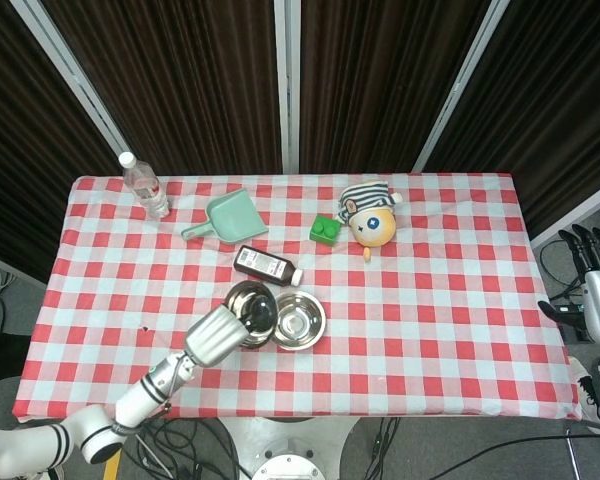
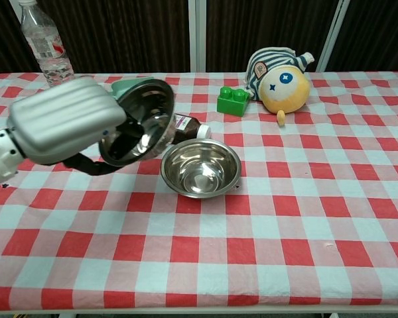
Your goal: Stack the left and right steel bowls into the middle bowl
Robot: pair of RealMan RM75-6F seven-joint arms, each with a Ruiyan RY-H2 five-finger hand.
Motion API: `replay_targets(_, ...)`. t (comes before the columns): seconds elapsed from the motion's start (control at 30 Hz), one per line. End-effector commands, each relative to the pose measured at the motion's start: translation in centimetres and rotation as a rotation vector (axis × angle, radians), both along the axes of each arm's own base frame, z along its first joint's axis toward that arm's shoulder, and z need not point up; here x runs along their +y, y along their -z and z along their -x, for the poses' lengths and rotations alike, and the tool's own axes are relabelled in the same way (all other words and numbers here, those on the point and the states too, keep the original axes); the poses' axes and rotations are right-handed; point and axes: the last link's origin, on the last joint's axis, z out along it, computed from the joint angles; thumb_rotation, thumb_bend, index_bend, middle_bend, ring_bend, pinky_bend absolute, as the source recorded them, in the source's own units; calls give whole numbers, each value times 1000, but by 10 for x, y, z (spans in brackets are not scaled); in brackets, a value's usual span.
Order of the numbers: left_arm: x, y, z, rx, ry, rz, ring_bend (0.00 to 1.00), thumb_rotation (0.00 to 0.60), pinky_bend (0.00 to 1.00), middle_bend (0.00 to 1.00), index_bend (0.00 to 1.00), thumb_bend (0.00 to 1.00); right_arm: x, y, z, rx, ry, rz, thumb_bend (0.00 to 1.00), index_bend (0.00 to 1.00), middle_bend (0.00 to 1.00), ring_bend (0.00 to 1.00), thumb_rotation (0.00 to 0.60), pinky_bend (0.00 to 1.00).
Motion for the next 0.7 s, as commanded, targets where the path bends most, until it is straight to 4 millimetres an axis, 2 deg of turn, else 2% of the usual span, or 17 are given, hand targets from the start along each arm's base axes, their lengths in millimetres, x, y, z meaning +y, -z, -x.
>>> replay_targets(0.03, 0, 12, -23, 31, 69, 16, 990, 600, 981, 734, 721, 382, 1, -3, 1, -12, -3, 16, 49, 101, 74, 0, 600, 74)
replay_targets(0.37, 14, 42, -37, 95, 116, 30, 992, 600, 983, 739, 726, 384, 2, -13, 3, -49, -16, 70, 62, 101, 80, 0, 600, 79)
replay_targets(0.7, 27, 58, -29, 132, 92, 39, 992, 600, 983, 739, 726, 384, 0, -14, 4, -52, -19, 81, 64, 101, 80, 0, 600, 80)
